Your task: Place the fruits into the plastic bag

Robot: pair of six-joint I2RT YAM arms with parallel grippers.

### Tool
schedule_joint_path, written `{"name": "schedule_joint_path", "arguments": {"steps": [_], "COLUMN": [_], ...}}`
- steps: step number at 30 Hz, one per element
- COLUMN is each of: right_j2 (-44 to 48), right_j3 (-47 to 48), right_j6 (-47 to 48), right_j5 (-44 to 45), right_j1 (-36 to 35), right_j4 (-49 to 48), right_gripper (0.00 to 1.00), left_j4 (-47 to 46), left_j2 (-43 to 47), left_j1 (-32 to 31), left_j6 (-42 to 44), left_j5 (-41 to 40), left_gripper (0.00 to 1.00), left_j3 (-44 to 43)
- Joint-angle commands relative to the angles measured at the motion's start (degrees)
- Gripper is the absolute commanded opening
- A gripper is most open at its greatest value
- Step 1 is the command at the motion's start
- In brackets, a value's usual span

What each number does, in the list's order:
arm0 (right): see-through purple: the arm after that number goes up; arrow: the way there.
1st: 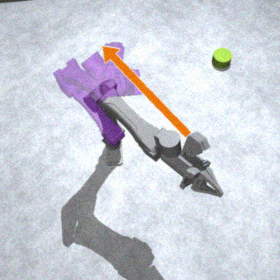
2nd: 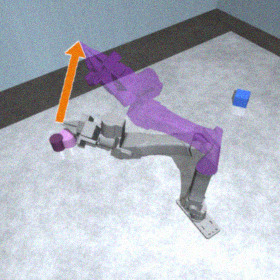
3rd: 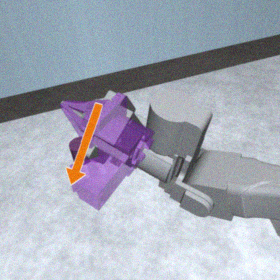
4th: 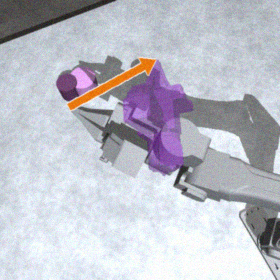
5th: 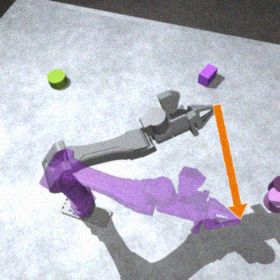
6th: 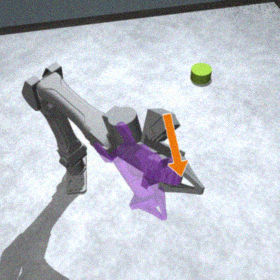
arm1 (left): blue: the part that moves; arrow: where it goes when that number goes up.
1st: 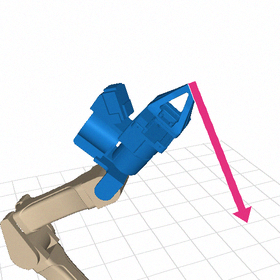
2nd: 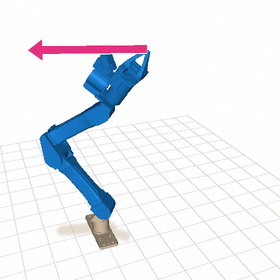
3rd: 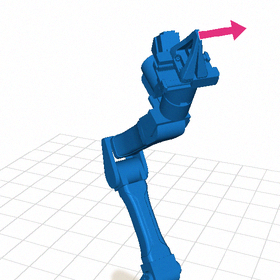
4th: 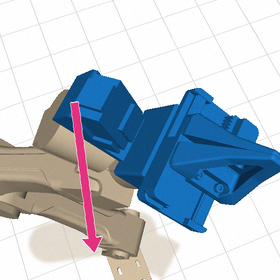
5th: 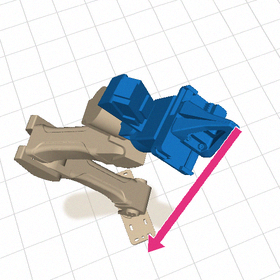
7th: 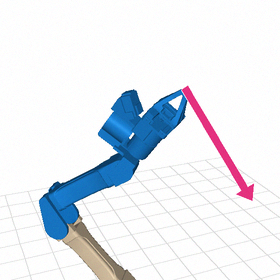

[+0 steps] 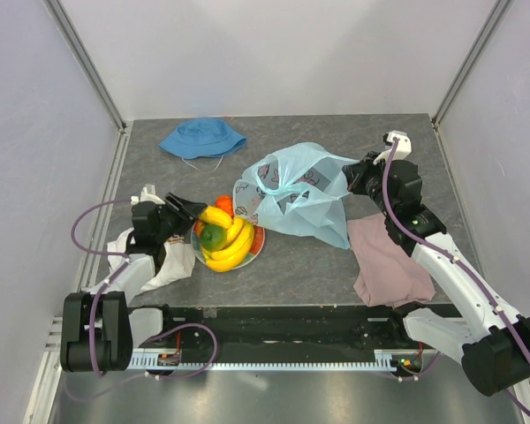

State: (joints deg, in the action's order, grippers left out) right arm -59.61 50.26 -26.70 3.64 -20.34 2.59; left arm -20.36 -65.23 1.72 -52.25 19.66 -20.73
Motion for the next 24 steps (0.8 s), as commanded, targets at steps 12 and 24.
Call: {"name": "schedule_joint_path", "arguments": {"steps": [12, 24], "right_j2": [1.08, 1.17], "right_j3": [0.01, -0.16], "right_j6": [0.51, 0.33], "right_j5": [-0.12, -0.21], "right_j1": [0.21, 0.21], "right_j4": [-1.36, -1.27], "right_gripper": [0.00, 0.00], "left_j4": [-4.25, -5.22], "left_j2": [0.72, 3.88], "left_j1": [1.18, 1.10], "left_j6": [-1.63, 2.50], "left_j5": [2.66, 4.25], "left_gripper": [0.32, 0.27], "left_j3": [-0.01, -2.38]}}
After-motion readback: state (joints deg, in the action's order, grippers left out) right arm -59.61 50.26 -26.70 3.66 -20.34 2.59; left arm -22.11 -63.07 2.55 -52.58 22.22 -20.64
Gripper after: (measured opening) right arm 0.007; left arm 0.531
